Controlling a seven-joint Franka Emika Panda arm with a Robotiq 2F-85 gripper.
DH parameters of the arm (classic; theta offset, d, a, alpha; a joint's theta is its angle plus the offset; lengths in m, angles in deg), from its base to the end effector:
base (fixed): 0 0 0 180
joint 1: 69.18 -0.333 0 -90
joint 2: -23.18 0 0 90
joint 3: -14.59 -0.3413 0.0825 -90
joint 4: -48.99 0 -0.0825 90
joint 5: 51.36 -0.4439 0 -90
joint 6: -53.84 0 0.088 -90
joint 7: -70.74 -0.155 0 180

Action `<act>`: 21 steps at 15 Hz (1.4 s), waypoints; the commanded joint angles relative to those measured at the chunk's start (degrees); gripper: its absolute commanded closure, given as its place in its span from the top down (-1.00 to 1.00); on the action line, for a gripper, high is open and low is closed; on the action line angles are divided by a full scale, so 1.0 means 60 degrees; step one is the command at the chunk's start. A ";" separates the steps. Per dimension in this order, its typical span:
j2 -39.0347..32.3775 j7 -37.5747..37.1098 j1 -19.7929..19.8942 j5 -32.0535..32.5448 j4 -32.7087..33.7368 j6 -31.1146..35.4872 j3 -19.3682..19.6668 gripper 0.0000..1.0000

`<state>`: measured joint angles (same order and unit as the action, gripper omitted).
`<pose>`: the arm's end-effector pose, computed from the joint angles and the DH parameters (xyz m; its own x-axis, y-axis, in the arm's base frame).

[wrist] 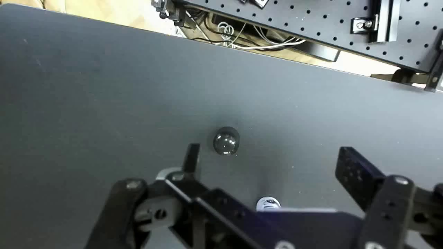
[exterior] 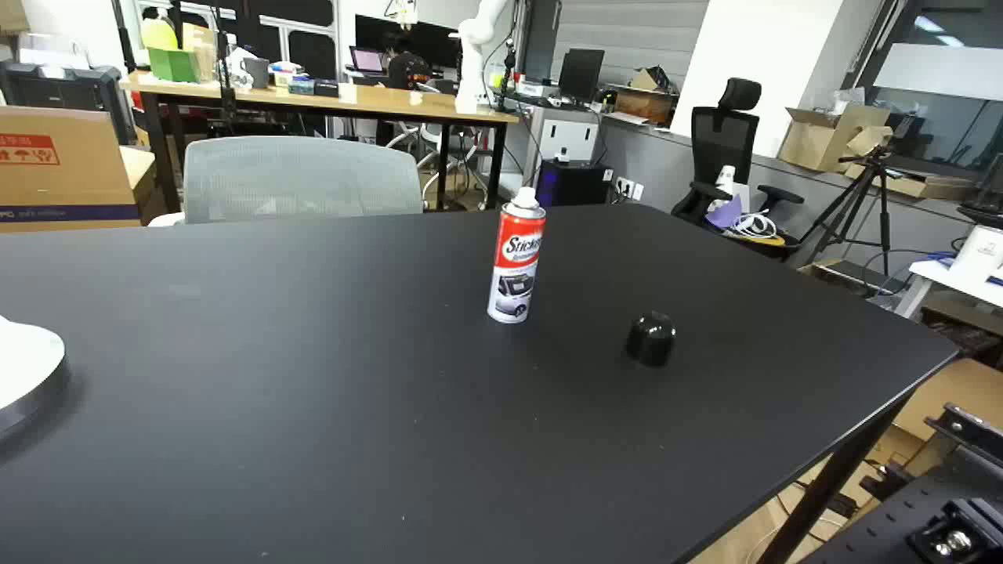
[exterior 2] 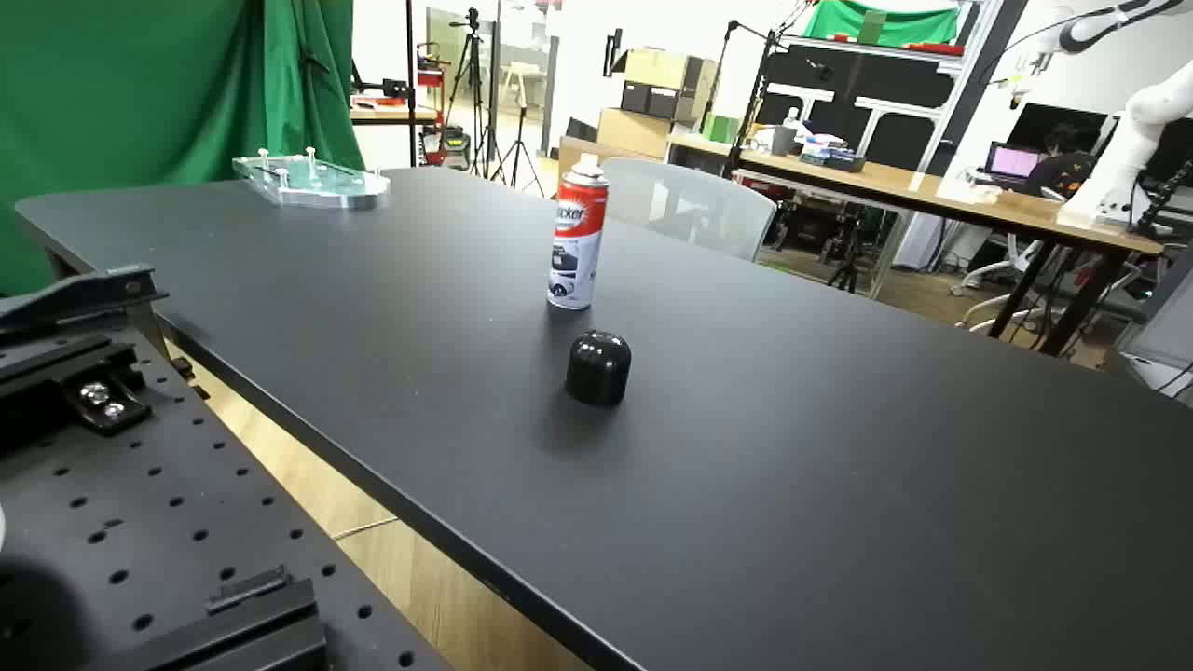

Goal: Put the black lid on the can

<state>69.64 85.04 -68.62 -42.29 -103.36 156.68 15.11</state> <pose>0.3386 -0.0268 0.4277 0.9606 0.2631 -0.0898 0.2730 -0.9536 0.1269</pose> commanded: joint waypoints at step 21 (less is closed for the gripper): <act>-0.1919 0.2778 -0.0476 0.0271 -0.0892 0.4220 0.1700 1.00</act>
<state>63.21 94.78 -69.21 -40.48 -108.71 177.36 20.94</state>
